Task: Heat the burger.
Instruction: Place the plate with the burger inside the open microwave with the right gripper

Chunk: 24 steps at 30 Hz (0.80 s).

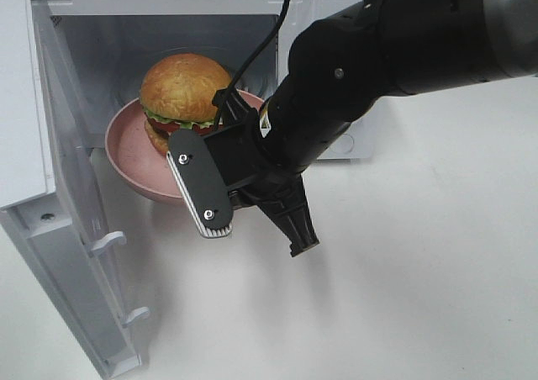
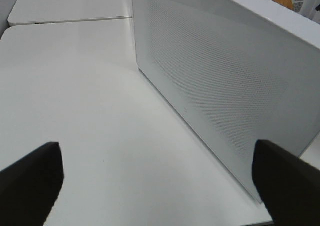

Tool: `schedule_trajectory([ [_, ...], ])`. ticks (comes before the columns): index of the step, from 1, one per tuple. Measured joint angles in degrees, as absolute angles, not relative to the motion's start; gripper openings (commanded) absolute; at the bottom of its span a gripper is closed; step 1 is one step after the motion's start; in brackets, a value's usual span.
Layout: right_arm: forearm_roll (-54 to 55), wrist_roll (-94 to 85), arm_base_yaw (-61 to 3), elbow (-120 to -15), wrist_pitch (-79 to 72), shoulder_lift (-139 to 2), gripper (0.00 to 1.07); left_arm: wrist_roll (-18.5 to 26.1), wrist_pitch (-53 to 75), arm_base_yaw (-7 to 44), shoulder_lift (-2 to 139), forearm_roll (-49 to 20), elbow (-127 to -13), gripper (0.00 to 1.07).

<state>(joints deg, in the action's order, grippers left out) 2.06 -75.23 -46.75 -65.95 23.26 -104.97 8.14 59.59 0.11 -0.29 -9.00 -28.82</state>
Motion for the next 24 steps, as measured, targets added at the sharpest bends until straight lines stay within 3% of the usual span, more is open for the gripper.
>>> schedule_trajectory([
  [24,2.46,-74.26,-44.23,-75.0,24.64,-112.24,0.0,8.14,59.59,0.11,-0.29,-9.0,-28.82,0.94],
])
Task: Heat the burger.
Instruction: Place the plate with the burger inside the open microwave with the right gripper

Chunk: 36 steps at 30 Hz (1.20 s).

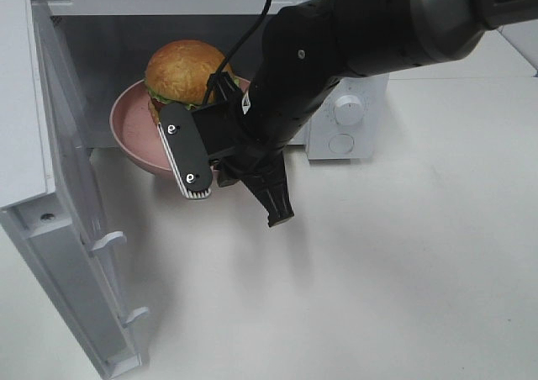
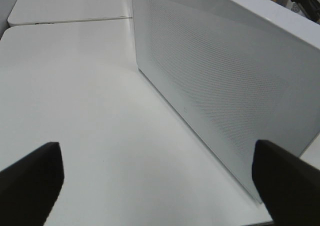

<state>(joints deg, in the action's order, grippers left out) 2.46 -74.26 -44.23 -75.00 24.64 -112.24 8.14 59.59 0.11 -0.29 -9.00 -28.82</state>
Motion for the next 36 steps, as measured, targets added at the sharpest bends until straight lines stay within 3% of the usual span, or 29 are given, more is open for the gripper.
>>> schedule_trajectory([
  [14,1.89,-71.51,-44.12,-80.96,26.01,-116.88,0.0,8.14,59.59,0.11,-0.29,-9.0,-28.82,0.94],
  [36,-3.04,-63.14,-42.28,-98.72,32.95,-127.54,0.0,8.14,59.59,0.11,-0.29,-9.0,-28.82,0.94],
])
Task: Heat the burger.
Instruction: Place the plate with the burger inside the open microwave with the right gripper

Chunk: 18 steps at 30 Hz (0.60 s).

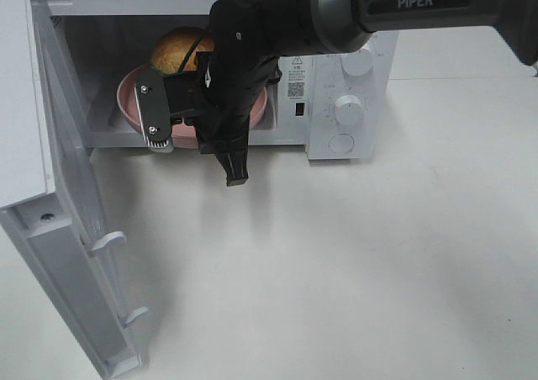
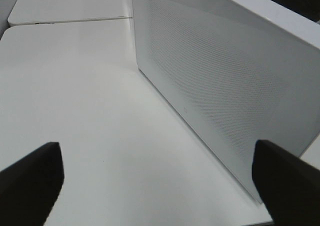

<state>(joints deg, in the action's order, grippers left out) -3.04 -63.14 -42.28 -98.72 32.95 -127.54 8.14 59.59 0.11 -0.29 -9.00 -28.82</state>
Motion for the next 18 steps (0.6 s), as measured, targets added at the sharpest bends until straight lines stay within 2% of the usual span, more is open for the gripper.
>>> schedule_trajectory([
  [18,-5.67,-58.73,-42.11,-112.07,35.98,-135.22,0.0,8.14,59.59,0.11,-0.29,-9.0,-28.82,0.94],
])
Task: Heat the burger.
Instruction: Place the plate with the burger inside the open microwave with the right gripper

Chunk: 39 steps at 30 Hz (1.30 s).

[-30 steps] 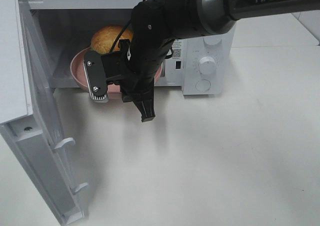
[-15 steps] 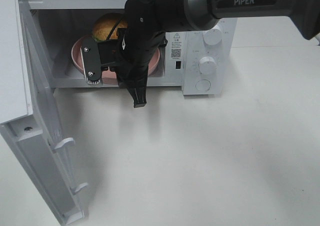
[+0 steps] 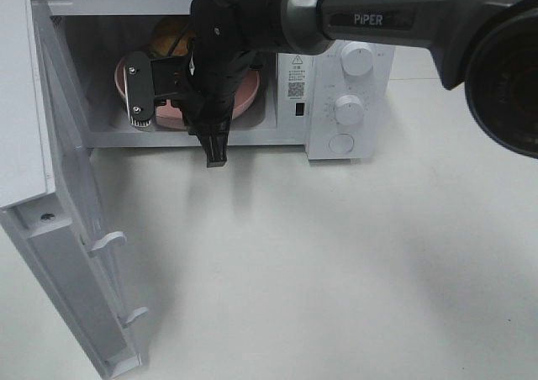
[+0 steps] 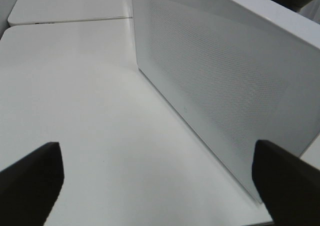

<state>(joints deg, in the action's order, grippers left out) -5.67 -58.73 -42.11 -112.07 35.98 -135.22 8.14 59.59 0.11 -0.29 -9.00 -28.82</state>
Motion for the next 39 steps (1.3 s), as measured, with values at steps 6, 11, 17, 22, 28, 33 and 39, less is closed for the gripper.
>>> schedule_trajectory([
  [6,-6.82,-58.73,-42.11,-115.51,36.21,-137.28,0.0,8.14,59.59,0.11,-0.29,-9.0,-28.82,0.94],
  [11,-7.05,-58.73,-42.0,-118.43,36.44,-138.94,0.0,8.14,59.59,0.11,-0.29,-9.0,-28.82,0.94],
  [17,-7.05,-58.73,-41.02,-119.86,36.38,-139.86,0.0,8.14,59.59,0.11,-0.29,-9.0,-28.82,0.94],
  [22,-7.68,-58.73,-40.68,-119.98,36.44,-140.03,0.0,8.14,59.59,0.11,-0.29,-9.0,-28.82,0.94],
  [28,-7.79,-58.79,-40.68,-121.01,36.15,-140.78,0.03,8.14,59.59,0.11,-0.29,-9.0,-28.82,0.94],
  [33,-7.68,-58.84,-40.68,-121.12,36.38,-141.35,0.09,8.14,59.59,0.11,-0.29,-9.0,-28.82,0.94],
  [39,-7.91,-60.79,-40.79,-121.3,35.75,-141.52,0.13,8.14,59.59,0.11,-0.29,-9.0,-28.82,0.94],
])
